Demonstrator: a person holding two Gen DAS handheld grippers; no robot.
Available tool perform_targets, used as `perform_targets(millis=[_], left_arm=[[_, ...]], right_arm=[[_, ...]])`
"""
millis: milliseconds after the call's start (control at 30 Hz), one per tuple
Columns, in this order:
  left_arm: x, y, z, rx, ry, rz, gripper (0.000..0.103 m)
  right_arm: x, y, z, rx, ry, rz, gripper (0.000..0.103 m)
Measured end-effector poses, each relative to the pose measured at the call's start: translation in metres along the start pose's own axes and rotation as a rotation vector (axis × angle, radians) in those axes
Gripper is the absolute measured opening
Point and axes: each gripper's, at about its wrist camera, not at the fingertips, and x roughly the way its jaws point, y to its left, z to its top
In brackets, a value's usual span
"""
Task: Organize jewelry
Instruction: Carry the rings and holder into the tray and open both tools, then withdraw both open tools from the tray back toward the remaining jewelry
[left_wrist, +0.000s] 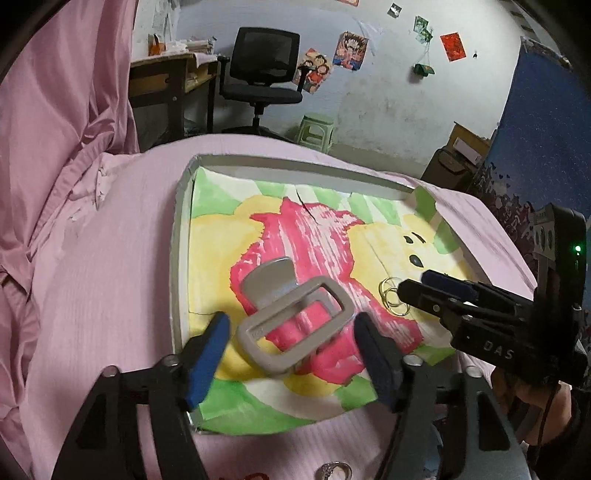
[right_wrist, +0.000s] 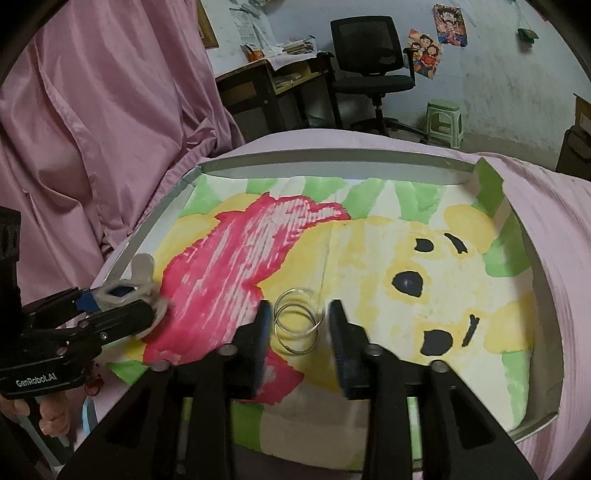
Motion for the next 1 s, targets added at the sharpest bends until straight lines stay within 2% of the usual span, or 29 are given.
perform_targets(millis=[67, 167, 233, 300, 433, 600, 733, 800, 1000], left_arm=[[-0.005, -0.001, -0.002, 0.001, -0.017, 0.003, 0.074], [-0.015, 0.0, -0.008, -0.009, -0.043, 0.006, 0.074], [-0.024, 0.0, -0.012, -0.018, -0.075, 0.011, 0.078], [-0.033, 0.0, -0.017, -0.025, -0.106, 0.017, 0.081], [-0.052, -0.003, -0.03, -0.036, -0.168, 0.018, 0.089], [-0.076, -0.012, -0.05, -0.017, -0.241, 0.034, 0.096], [-0.093, -0.018, -0.063, -0.005, -0.288, 0.045, 0.099], [-0.1, -0.02, -0.069, -0.002, -0.312, 0.049, 0.101], [-0.12, -0.028, -0.087, 0.012, -0.367, 0.051, 0.102]], right_arm=[[-0.007, -0.002, -0.003, 0.003, -0.017, 0.001, 0.048], [-0.018, -0.003, -0.005, 0.003, -0.047, -0.006, 0.048], [-0.029, -0.003, -0.008, 0.002, -0.078, -0.013, 0.051], [-0.043, -0.002, -0.012, -0.007, -0.125, -0.023, 0.062], [-0.072, 0.001, -0.02, -0.014, -0.218, -0.026, 0.073], [-0.107, 0.005, -0.036, -0.021, -0.325, -0.036, 0.092], [-0.13, 0.007, -0.052, -0.031, -0.384, -0.049, 0.094], [-0.139, 0.008, -0.059, -0.034, -0.406, -0.057, 0.101], [-0.162, 0.013, -0.08, -0.059, -0.463, -0.08, 0.102]])
